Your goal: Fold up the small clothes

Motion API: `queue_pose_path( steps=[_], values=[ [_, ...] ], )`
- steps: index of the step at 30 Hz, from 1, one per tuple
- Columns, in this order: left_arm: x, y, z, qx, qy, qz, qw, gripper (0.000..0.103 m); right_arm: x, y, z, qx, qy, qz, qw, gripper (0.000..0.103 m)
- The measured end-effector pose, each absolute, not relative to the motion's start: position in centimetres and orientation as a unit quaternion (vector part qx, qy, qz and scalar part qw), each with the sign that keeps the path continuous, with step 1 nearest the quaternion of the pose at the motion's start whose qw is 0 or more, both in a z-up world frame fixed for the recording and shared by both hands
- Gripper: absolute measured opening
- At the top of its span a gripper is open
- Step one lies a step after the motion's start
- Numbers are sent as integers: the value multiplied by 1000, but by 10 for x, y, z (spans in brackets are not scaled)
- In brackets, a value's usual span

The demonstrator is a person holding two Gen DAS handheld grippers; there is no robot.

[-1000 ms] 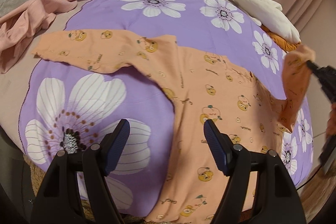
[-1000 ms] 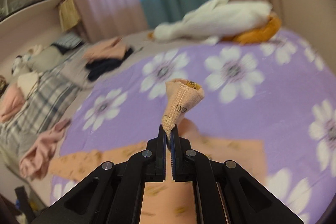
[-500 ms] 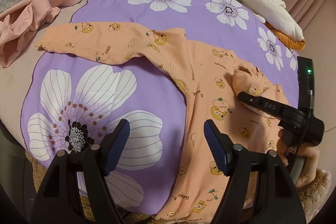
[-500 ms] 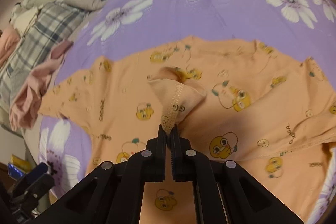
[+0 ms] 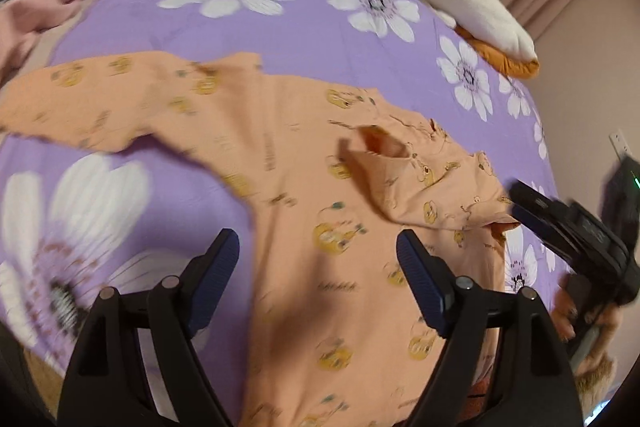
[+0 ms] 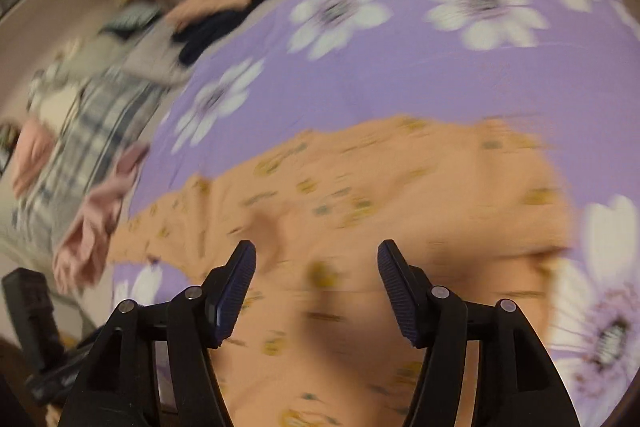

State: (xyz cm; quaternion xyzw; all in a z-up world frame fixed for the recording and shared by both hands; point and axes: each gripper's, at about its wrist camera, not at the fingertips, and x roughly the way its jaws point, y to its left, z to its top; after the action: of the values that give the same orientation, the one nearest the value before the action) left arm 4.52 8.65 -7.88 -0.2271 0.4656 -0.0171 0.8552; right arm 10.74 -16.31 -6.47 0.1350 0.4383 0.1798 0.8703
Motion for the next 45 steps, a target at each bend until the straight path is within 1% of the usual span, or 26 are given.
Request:
queue_pose_path(
  steps=[4, 6, 8, 10, 11, 12, 13, 14, 15, 19, 25, 27, 35, 39, 40, 41, 42, 43, 44, 45],
  values=[
    [86, 66, -89, -236, 484, -58, 841, 81, 90, -219, -72, 145, 431, 87, 886, 63],
    [108, 55, -96, -243, 490, -76, 834, 81, 84, -237, -80, 160, 436, 71, 883, 63],
    [129, 44, -104, -227, 495, -64, 836, 79, 81, -255, -89, 176, 444, 58, 877, 63],
    [144, 36, -112, -206, 502, -47, 839, 72, 78, -269, -96, 185, 449, 42, 873, 63],
    [151, 34, -117, -202, 507, -44, 837, 61, 77, -273, -99, 189, 450, 37, 872, 63],
    [156, 33, -122, -205, 512, -44, 833, 42, 77, -274, -100, 193, 451, 34, 871, 63],
    [159, 33, -125, -216, 513, -44, 830, 33, 77, -276, -101, 195, 451, 34, 870, 63],
    [160, 35, -127, -221, 511, -44, 829, 17, 77, -278, -102, 197, 451, 36, 870, 63],
    [160, 37, -128, -223, 510, -40, 830, 9, 77, -279, -102, 198, 451, 35, 870, 63],
    [155, 46, -117, -233, 489, -32, 840, 6, 76, -282, -102, 201, 451, 37, 869, 63],
    [144, 76, -79, -225, 429, -13, 875, 5, 81, -275, -105, 198, 455, 52, 867, 63],
    [145, 86, -84, -225, 431, -2, 874, 5, 83, -273, -107, 198, 456, 56, 866, 63],
    [152, 111, -133, -235, 482, 18, 844, 7, 102, -262, -118, 217, 472, 81, 850, 63],
    [150, 109, -134, -223, 474, 15, 852, 8, 118, -255, -132, 226, 488, 85, 839, 63],
    [150, 109, -134, -222, 474, 14, 852, 8, 122, -254, -135, 226, 491, 83, 837, 61],
    [150, 109, -135, -223, 474, 13, 852, 8, 125, -252, -138, 224, 494, 82, 836, 57],
    [150, 110, -135, -226, 474, 12, 851, 8, 128, -249, -140, 221, 497, 84, 835, 41],
    [150, 111, -136, -229, 474, 12, 850, 8, 128, -248, -141, 218, 498, 86, 835, 19],
    [150, 112, -135, -233, 474, 11, 849, 8, 129, -247, -142, 215, 501, 87, 834, 10],
    [150, 112, -135, -234, 474, 10, 849, 8, 128, -247, -141, 212, 501, 87, 834, 10]
  ],
)
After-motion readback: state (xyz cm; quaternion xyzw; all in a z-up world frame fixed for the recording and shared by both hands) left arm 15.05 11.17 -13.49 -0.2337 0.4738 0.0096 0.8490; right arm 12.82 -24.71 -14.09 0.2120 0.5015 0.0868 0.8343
